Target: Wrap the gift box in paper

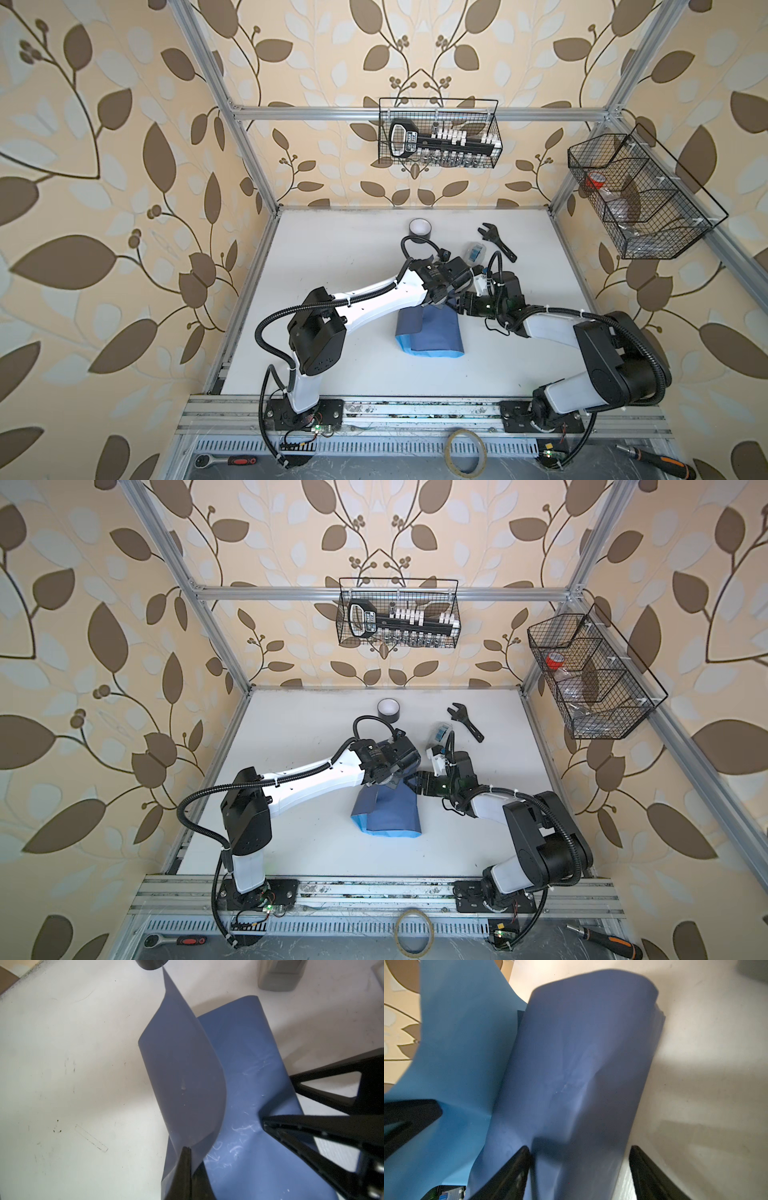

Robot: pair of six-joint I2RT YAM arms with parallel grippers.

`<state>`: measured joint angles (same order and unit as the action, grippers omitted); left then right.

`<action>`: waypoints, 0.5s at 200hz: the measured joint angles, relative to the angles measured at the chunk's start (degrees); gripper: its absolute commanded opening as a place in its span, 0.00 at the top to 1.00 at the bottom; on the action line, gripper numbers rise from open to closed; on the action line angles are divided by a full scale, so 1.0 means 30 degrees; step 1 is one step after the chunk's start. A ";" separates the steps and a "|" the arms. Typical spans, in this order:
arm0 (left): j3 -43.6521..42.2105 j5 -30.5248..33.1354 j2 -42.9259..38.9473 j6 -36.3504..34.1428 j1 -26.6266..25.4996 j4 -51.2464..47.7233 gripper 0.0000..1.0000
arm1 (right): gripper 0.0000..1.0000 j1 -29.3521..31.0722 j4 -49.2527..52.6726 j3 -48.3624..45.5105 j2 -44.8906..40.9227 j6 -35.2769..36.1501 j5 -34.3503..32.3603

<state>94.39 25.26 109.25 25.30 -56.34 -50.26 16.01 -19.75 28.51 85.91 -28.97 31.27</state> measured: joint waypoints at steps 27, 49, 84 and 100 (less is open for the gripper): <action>0.0015 -0.0546 0.0291 0.0058 0.0000 0.0357 0.99 | 0.25 0.0000 -0.0007 0.0000 0.0000 -0.0058 0.0000; 0.0015 -0.0998 0.0393 0.0160 0.0000 0.0634 0.99 | 0.25 0.0007 -0.0015 -0.0007 0.0000 -0.0087 0.0007; 0.0015 -0.1472 0.0393 0.0393 0.0000 0.1086 0.99 | 0.25 0.0022 -0.0168 -0.0051 0.0044 -0.0197 0.0029; 0.0015 -0.1727 0.0393 0.0605 0.0015 0.1326 0.99 | 0.25 0.0022 -0.0335 -0.0117 0.0073 -0.0277 0.0051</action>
<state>94.43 20.08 110.43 27.11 -56.29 -46.28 16.08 -20.75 28.16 86.13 -29.80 31.42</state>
